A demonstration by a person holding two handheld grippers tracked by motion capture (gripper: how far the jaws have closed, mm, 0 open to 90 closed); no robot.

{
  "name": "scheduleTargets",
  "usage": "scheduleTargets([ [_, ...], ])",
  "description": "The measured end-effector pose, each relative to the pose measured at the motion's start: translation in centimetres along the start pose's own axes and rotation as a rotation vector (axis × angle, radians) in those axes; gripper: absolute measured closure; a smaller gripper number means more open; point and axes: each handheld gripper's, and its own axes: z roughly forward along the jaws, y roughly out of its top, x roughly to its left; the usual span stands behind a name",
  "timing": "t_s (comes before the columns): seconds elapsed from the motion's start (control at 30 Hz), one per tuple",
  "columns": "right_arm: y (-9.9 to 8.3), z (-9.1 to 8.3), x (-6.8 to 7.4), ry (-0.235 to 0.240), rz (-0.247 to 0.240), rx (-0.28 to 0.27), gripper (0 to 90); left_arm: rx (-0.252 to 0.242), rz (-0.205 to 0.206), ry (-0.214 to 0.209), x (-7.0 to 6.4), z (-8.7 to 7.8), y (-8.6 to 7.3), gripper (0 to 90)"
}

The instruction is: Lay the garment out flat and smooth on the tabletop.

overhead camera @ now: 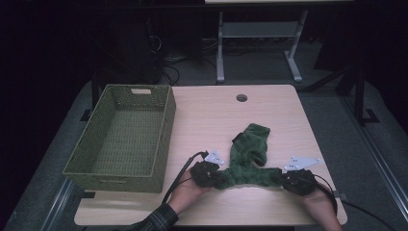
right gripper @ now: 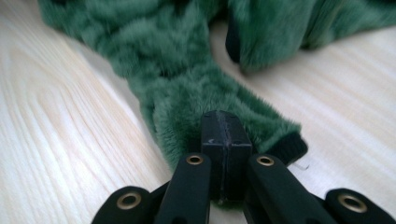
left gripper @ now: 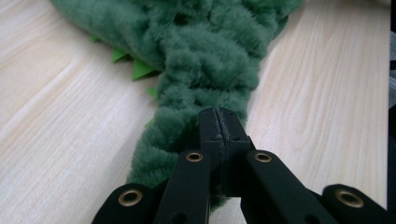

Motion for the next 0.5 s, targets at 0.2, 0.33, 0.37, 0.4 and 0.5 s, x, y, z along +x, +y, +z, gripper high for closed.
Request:
scheduleTargets([
  [0.2, -0.3, 0.1, 0.1, 0.004, -0.003, 0.025, 89.6, 0.086, 0.036, 0.103, 1.2, -0.5, -0.8, 89.8],
  [0.33, -0.5, -0.2, 0.2, -0.005, -0.004, 0.034, 89.7, 0.076, -0.01, 0.075, 2.4, -1.1, -1.4, 89.8],
  [0.37, -0.7, -0.4, 0.2, -0.01, 0.0, 0.035, 89.8, 0.07, -0.017, 0.08, 2.3, -1.1, -1.4, 89.9],
  [0.4, -0.7, -0.5, 0.1, -0.013, 0.0, 0.039, 89.9, 0.08, -0.005, 0.085, 2.3, -1.2, -1.4, 89.9],
  [0.5, -1.0, -0.9, 0.1, -0.023, 0.008, 0.051, 90.0, 0.086, -0.006, 0.099, 2.5, -1.5, -1.6, 89.9],
])
